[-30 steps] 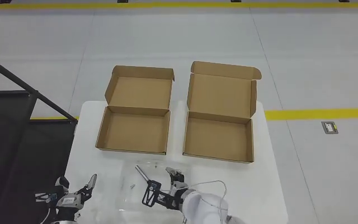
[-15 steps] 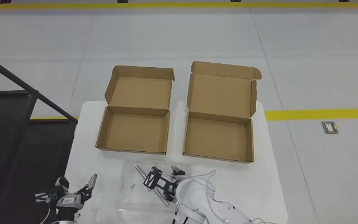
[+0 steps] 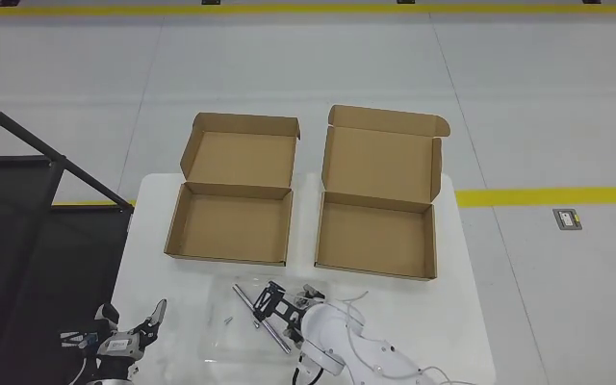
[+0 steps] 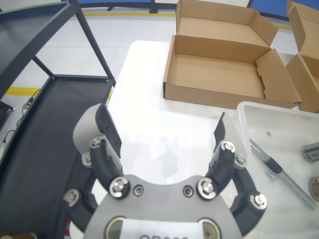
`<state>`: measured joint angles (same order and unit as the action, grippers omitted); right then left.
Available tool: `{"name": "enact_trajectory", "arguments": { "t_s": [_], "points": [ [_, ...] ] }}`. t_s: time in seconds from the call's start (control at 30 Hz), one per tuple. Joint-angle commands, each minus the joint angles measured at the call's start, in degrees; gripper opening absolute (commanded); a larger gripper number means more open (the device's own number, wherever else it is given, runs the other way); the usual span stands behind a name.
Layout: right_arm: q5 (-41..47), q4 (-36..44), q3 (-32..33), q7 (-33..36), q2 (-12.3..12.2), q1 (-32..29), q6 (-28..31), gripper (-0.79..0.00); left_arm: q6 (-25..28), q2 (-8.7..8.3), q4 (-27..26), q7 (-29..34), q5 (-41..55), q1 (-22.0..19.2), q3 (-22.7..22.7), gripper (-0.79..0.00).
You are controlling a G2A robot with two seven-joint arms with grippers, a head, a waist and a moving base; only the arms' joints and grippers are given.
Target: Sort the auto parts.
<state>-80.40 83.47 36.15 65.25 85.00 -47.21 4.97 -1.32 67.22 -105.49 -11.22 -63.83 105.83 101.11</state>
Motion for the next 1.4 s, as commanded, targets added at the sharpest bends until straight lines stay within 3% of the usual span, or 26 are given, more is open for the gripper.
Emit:
{"name": "enact_trajectory", "arguments": {
  "t_s": [0.0, 0.4, 0.57, 0.77, 0.83, 0.87, 0.93, 1.07, 1.1, 1.37],
  "points": [
    [-0.3, -1.1, -0.1, 0.5, 0.3, 0.3, -0.6, 0.000, 0.0, 0.00, 0.0, 0.0, 0.0, 0.0, 0.0, 0.000],
    [3.7, -4.9, 0.6, -3.5, 1.5, 1.4, 5.9, 0.000, 0.0, 0.00, 0.0, 0.0, 0.0, 0.0, 0.0, 0.000],
    [-0.6, -4.8, 0.7, -0.6, 1.7, 1.3, 2.3, 0.000, 0.0, 0.00, 0.0, 0.0, 0.0, 0.0, 0.0, 0.000],
    [0.1, -7.1, 1.5, -3.0, 2.2, 1.5, 2.9, -0.006, 0.0, 0.00, 0.0, 0.0, 0.0, 0.0, 0.0, 0.000],
    [0.6, -7.7, 1.7, -4.3, 2.4, 1.6, 3.6, -0.182, 0.0, 0.00, 0.0, 0.0, 0.0, 0.0, 0.0, 0.000],
    [0.6, -8.0, 1.8, -4.6, 2.4, 1.6, 3.8, -0.394, 0.0, 0.00, 0.0, 0.0, 0.0, 0.0, 0.0, 0.000],
    [0.4, -8.3, 2.0, -5.1, 2.6, 1.6, 3.8, -0.456, 0.0, 0.00, 0.0, 0.0, 0.0, 0.0, 0.0, 0.000],
    [-0.8, -7.9, 2.4, -5.7, 2.6, 1.1, 3.3, -0.674, 0.0, 0.00, 0.0, 0.0, 0.0, 0.0, 0.0, 0.000],
    [-1.1, -7.5, 2.5, -6.0, 2.6, 0.8, 3.2, -0.785, 0.0, 0.00, 0.0, 0.0, 0.0, 0.0, 0.0, 0.000],
    [-5.4, 3.8, 4.8, -6.3, 1.1, -4.7, 5.5, -0.785, 0.0, 0.00, 0.0, 0.0, 0.0, 0.0, 0.0, 0.000]
  ]
}}
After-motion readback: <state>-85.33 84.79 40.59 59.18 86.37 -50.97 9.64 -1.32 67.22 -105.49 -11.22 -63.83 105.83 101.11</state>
